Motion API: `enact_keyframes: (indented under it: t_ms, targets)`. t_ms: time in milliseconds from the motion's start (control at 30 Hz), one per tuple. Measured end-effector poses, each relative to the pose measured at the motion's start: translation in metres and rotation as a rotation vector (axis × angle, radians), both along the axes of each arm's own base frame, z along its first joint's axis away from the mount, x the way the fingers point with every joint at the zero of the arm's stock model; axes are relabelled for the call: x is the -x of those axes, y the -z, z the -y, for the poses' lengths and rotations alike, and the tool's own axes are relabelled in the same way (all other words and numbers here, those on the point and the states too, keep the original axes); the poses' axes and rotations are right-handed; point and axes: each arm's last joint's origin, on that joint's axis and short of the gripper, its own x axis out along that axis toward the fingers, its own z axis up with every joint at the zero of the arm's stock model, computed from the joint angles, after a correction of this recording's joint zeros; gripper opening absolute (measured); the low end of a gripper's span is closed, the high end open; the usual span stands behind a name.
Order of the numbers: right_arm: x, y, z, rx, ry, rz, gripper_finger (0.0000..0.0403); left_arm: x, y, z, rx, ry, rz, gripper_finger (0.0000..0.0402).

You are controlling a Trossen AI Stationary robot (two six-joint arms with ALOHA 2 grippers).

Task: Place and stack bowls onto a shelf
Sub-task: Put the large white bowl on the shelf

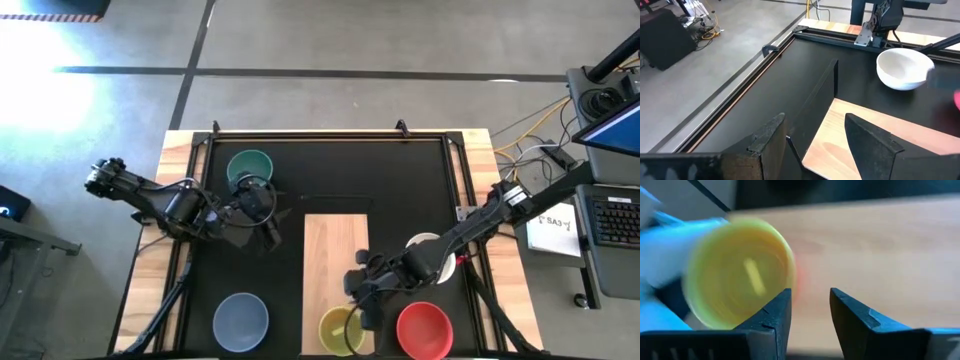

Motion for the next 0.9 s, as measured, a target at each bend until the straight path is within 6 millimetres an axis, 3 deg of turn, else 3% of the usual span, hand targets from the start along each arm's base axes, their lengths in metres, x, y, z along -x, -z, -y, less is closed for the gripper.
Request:
enact_keyframes:
  t_ms: [267, 667, 900]
  targets:
    - [0.036, -0.014, 0.027, 0.139, 0.31, -0.17, 0.0121, 0.011, 0.013, -0.005, 0.031, -0.077, -0.107, 0.0185]
    - [0.079, 0.048, 0.045, 0.023, 0.626, -0.48, 0.0121, 0.013, 0.028, -0.006, 0.0, -0.102, -0.16, 0.0185]
    - [0.101, 0.062, 0.058, -0.003, 0.762, -0.509, 0.0121, 0.014, 0.039, -0.006, -0.027, -0.101, -0.197, 0.0185]
